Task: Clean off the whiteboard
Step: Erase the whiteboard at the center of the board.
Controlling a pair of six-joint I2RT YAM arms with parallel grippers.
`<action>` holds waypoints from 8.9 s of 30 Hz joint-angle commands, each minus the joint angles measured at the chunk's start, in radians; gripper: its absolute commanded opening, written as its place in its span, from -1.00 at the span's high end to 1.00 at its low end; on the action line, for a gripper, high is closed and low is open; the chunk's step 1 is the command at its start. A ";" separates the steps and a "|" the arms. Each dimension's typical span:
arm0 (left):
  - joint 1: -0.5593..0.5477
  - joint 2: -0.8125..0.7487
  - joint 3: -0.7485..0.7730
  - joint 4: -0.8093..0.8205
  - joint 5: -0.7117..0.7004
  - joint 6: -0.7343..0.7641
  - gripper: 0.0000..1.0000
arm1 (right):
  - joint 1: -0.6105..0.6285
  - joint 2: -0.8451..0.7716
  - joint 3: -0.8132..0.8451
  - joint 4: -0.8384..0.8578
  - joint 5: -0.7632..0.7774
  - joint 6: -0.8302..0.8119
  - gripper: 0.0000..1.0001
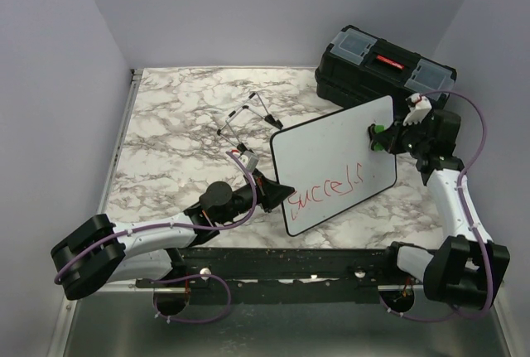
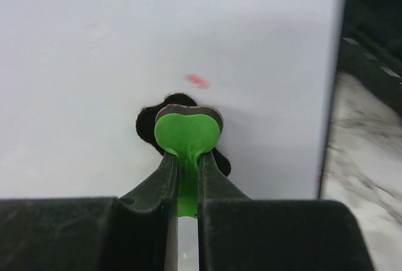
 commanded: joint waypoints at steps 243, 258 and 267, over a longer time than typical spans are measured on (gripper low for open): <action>-0.019 -0.171 0.029 0.073 -0.136 -0.041 1.00 | 0.799 -0.065 0.083 -0.147 0.206 -0.368 0.99; -0.019 -0.139 0.039 0.084 -0.214 -0.124 1.00 | 0.796 -0.042 0.122 -0.319 -0.121 -0.509 0.99; -0.019 -0.165 0.042 0.056 -0.270 -0.162 1.00 | 0.766 -0.054 0.054 -0.059 0.405 -0.290 0.99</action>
